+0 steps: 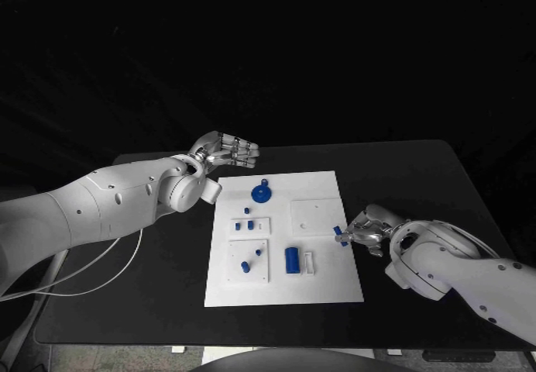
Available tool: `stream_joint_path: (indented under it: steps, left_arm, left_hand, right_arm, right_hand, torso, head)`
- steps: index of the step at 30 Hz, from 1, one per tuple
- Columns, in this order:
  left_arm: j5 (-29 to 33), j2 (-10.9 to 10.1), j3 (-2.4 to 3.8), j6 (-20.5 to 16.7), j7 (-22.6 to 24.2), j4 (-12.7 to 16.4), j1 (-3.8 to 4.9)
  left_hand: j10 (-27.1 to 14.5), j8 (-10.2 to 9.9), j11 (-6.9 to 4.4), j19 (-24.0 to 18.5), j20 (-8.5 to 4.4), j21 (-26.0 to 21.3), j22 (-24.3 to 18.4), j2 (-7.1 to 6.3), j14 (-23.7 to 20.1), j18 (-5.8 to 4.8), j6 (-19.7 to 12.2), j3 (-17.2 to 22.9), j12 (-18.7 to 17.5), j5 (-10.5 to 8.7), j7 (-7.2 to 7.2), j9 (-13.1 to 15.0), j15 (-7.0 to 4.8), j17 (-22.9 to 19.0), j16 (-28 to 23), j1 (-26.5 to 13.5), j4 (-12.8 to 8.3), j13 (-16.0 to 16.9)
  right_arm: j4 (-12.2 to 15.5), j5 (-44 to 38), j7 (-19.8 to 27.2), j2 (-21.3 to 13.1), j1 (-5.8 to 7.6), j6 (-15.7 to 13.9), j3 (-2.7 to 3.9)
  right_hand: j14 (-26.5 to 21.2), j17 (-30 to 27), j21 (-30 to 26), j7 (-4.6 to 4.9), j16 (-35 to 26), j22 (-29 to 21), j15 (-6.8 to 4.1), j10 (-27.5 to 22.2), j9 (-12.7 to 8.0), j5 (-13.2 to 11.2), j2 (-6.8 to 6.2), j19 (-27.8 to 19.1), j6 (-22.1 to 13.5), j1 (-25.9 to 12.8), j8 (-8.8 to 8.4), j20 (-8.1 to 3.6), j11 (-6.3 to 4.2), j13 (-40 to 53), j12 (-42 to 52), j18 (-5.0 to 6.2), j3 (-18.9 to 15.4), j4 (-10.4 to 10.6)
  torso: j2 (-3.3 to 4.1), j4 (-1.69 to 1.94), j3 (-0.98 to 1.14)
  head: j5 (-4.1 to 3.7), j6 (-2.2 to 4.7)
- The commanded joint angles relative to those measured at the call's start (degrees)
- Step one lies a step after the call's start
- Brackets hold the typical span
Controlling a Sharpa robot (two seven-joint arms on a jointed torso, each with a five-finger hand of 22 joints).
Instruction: Assemble the parts on the task board
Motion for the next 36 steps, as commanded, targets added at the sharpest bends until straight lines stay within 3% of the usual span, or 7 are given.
stream_joint_path:
  steps: [1,7,18,36]
  left_arm:
    - [-0.13,0.16,0.03,0.84,0.33,0.18,0.06]
    - [-0.15,0.23,0.03,0.84,0.34,0.24,0.06]
    - [-0.16,0.33,0.03,0.95,0.33,0.28,0.06]
    - [-0.16,0.39,0.02,1.06,0.24,0.27,0.06]
  left_hand:
    - [-0.28,-0.14,-0.05,0.13,0.37,0.00,-0.06,0.41,-0.49,-0.23,-0.46,-0.05,-0.11,-0.16,-0.09,-0.02,-0.02,0.02,0.25,-0.13,0.35,0.00]
    - [-0.28,-0.14,-0.05,0.13,0.37,0.00,-0.06,0.41,-0.49,-0.23,-0.46,-0.05,-0.11,-0.16,-0.09,-0.02,-0.02,0.02,0.25,-0.13,0.35,0.00]
    - [-0.28,-0.14,-0.05,0.13,0.37,0.00,-0.06,0.41,-0.49,-0.23,-0.46,-0.05,-0.11,-0.16,-0.09,-0.02,-0.02,0.02,0.25,-0.13,0.35,0.00]
    - [-0.28,-0.14,-0.05,0.13,0.37,0.00,-0.06,0.41,-0.49,-0.23,-0.46,-0.05,-0.11,-0.16,-0.09,-0.02,-0.02,0.02,0.25,-0.13,0.35,0.00]
  right_arm:
    - [0.04,1.77,-1.12,0.79,-0.08,1.86,0.03]
    - [-0.48,2.72,-2.66,2.25,-0.91,4.33,-0.04]
    - [-2.19,3.56,-4.35,5.33,-2.41,8.39,-0.47]
    - [-4.35,2.25,-3.86,8.39,-3.16,7.71,-0.56]
  right_hand:
    - [0.93,1.32,0.26,-0.36,0.21,5.28,-0.49,0.84,0.07,0.59,0.25,2.81,0.68,-0.52,0.20,-0.51,-0.52,0.14,0.19,-0.70,-0.88,0.11]
    - [0.90,1.34,-0.04,-0.37,0.25,5.21,-0.48,0.76,0.00,0.93,0.55,2.71,0.58,-0.87,0.18,-0.50,-0.49,0.24,0.07,-0.71,-1.59,0.48]
    - [0.87,1.37,-0.22,-0.50,0.23,5.18,-0.48,0.73,-0.22,1.58,0.91,2.68,0.67,-1.79,0.18,-0.50,-0.53,0.41,-0.06,-0.79,-3.32,1.33]
    - [0.88,1.34,-0.48,-0.62,0.15,5.11,-0.60,0.95,-0.42,2.11,1.01,2.77,0.92,-2.38,0.18,-0.62,-0.63,0.60,0.03,-0.72,-4.27,2.02]
  torso:
    - [0.01,0.02,-0.02]
    - [0.02,0.04,-0.07]
    - [0.03,0.00,0.11]
    - [0.03,-0.07,0.11]
  head:
    - [0.11,-0.05]
    - [0.32,-0.09]
    - [0.52,-0.27]
    - [0.59,-0.40]
